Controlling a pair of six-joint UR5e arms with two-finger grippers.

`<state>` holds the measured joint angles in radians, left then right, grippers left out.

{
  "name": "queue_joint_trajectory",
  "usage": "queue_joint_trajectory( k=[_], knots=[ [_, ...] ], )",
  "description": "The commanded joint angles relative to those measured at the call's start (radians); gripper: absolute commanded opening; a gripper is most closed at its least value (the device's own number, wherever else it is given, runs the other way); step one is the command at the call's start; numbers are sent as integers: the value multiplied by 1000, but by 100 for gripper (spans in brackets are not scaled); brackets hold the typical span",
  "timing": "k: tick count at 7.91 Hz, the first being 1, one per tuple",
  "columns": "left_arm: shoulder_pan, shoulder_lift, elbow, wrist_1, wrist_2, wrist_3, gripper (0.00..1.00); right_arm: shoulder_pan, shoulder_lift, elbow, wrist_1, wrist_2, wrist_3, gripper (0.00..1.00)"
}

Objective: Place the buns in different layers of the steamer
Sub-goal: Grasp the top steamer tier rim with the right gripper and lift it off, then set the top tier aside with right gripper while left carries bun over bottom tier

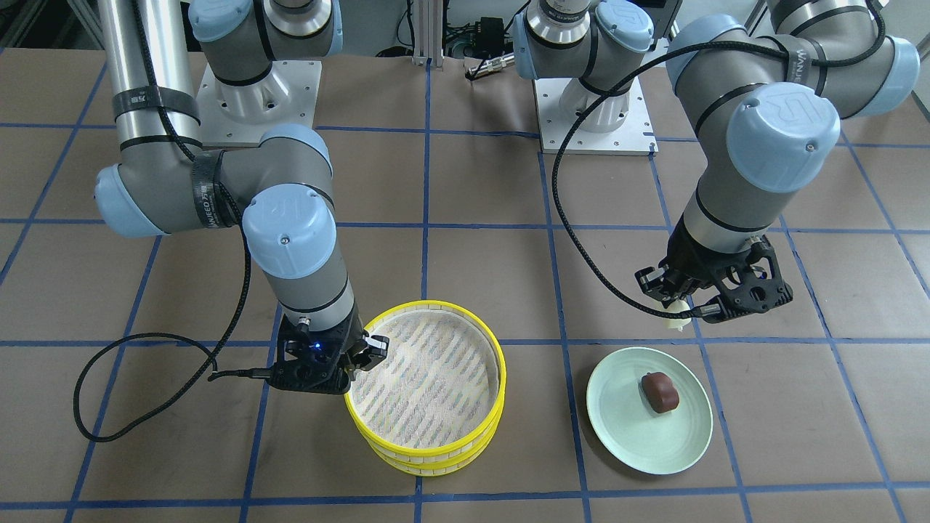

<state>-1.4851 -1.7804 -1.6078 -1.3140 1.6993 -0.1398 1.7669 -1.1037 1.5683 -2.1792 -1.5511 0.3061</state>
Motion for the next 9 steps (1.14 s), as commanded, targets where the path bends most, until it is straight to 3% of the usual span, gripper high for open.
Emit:
queue_joint_trajectory(
  k=[1,3,6,7,9],
  knots=[
    [-12,-1,9,10,-12,0,0,-35,-53,-5,53,-1,-45,0],
    [-65,-4,19,15,-9,-12,0,-134,-161,-11,194,13,-144,0],
    [-203,-25,16,146,-20,-24,0,-339,-283,-8,410,-26,-437,0],
    [-251,-52,16,195,-64,-30,0,-416,-285,-8,424,-32,-488,0],
    [-306,-141,17,321,-117,-26,0,-463,-285,-7,418,-34,-561,0]
  ],
)
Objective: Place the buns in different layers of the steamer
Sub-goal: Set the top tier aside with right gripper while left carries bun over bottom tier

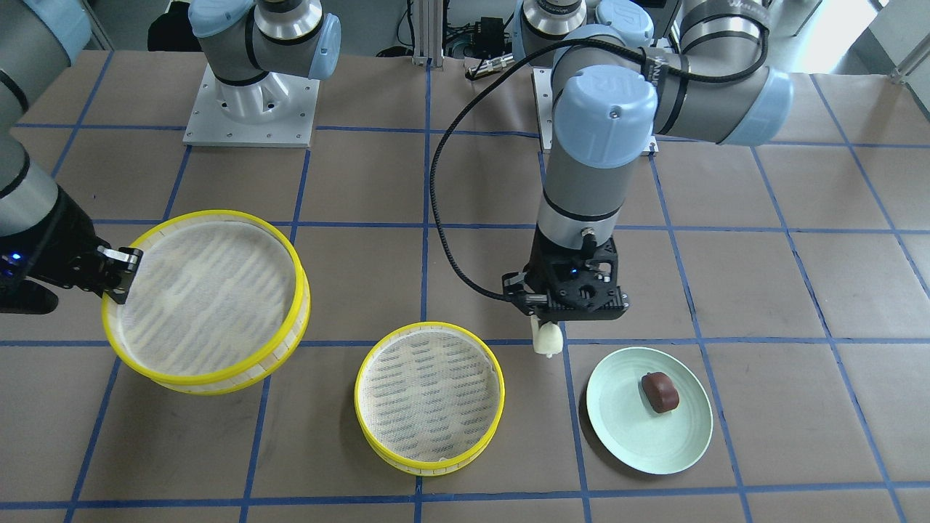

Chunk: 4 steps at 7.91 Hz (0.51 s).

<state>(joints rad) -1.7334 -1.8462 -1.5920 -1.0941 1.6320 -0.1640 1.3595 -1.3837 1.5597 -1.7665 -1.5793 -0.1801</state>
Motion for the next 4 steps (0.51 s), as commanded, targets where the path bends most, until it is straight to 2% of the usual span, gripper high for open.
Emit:
queue_joint_trajectory(
  k=[1,3,4],
  knots=[
    [-73,-114,1,165,-104,3,0,-59,-3,3,1,-5,-91,0],
    [-75,-177,3,241,-185,15,0,-62,-3,6,-1,-4,-93,0],
    [-75,-200,4,264,-207,15,22,-62,-3,9,2,-4,-90,0]
  ],
)
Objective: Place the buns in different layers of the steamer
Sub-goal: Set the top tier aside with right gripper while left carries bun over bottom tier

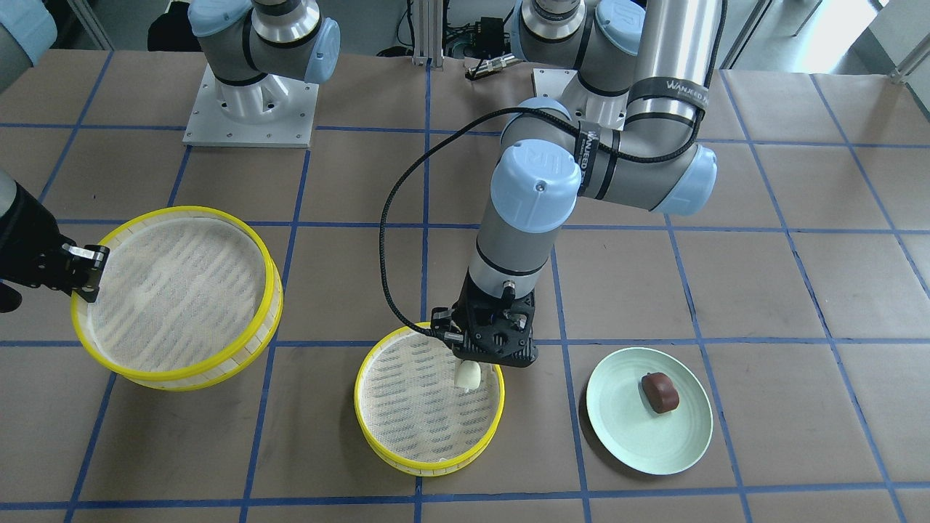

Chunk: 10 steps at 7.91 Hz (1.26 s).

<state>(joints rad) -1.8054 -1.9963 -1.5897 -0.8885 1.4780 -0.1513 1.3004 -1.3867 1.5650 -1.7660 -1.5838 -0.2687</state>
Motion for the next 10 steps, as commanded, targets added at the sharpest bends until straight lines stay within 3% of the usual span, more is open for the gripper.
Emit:
queue_joint_trajectory(
  k=[1,2,3,4,10],
  knots=[
    [-3,-80,8,83,-79,-11,27,-3,2,4,3,1,-3,0],
    [-3,-108,20,88,-112,-39,36,-3,2,4,2,1,-4,0],
    [-2,-116,20,88,-116,-43,85,-3,2,4,-3,2,-4,0],
    [-2,-119,20,88,-116,-44,98,-3,0,4,-1,10,0,0],
    [-17,-116,20,86,-149,-94,100,-3,0,4,-1,13,5,0]
  ],
)
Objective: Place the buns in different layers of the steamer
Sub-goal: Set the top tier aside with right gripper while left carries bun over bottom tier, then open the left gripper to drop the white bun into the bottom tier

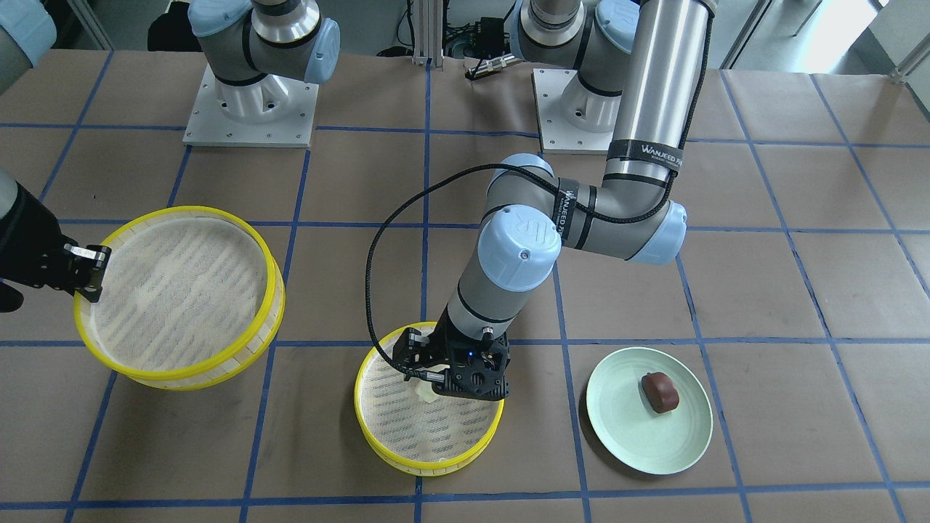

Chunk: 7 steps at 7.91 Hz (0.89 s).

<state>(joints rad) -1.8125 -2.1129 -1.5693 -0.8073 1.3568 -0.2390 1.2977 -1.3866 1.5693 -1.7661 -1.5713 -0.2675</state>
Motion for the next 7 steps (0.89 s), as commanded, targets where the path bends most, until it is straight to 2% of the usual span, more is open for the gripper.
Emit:
queue_joint_trajectory(
  k=[1,2,4,6,7],
  knots=[
    [-10,19,3,2,-28,7,100,2,-2,0,-1,-3,11,0],
    [-10,52,0,-21,-15,12,100,5,-3,0,-1,-3,19,0],
    [13,92,2,-82,150,65,100,12,-3,0,-1,-1,80,0],
    [131,148,-3,-211,159,76,100,55,3,-2,-10,5,167,0],
    [195,165,-15,-222,157,98,100,114,9,-2,-39,7,257,0]
  ],
)
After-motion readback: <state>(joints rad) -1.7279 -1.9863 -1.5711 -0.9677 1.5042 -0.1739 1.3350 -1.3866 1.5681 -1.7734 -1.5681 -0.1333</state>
